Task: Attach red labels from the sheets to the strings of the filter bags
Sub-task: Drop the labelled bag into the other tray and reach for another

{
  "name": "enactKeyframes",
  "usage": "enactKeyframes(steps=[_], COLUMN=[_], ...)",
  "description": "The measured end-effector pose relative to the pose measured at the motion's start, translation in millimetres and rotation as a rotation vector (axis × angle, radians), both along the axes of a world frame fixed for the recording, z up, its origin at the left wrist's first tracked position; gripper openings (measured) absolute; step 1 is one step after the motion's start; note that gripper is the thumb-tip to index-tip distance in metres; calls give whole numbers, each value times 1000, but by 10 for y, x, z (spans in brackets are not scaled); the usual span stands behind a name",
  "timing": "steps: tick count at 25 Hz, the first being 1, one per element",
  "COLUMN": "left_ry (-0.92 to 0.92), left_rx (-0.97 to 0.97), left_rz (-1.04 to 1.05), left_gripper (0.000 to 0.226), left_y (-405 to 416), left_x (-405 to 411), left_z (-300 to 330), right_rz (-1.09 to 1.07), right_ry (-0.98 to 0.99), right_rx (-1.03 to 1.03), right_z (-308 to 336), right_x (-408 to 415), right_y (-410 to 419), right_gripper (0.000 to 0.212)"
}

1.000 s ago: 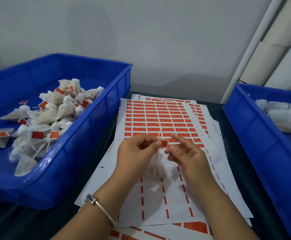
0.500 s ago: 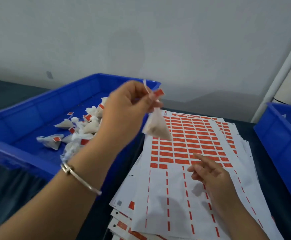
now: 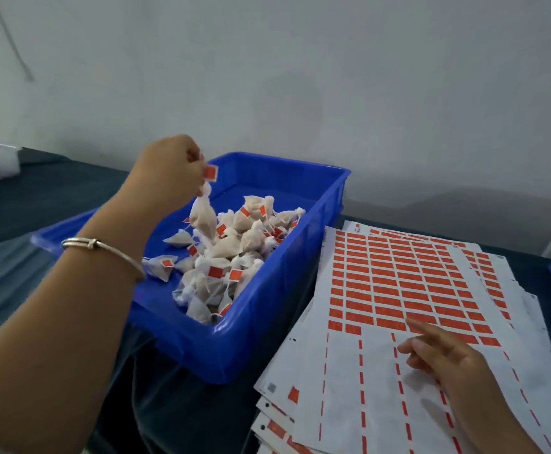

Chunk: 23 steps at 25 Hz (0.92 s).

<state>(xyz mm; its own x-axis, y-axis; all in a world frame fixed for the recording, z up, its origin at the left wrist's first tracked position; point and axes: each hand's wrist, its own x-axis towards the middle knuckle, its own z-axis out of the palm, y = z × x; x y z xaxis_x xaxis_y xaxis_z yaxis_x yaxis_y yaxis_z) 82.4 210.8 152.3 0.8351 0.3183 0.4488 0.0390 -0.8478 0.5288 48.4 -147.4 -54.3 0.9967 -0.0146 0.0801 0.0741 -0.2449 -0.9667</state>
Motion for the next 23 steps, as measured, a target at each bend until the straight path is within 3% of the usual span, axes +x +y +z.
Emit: enactKeyframes(steps=[5,10,12,15,19,23], left_ry=[540,889,868,628,339,486], left_rx=[212,235,304,420,307,152], left_rz=[89,-74,-126,-164,-409,-736], left_gripper=[16,11,13,10,20,14], left_y=[405,292,187,-61,-912,-2011], left_x=[-111,-99,-97,-136,-326,-341], left_z=[-168,-520,-541,-394,-307,-843], right_rz=[10,5,0,-23,-172,-263], right_ry=[30,46,59,82,17,-83], right_rx=[-37,-36,-40,-40,10,-65], right_z=[11,25,27,77,364,991], right_x=[6,-25,-35,-55,-83,-118], right_y=[7,30,39,60,60,-193], right_gripper=[19,18,17,14,10,5])
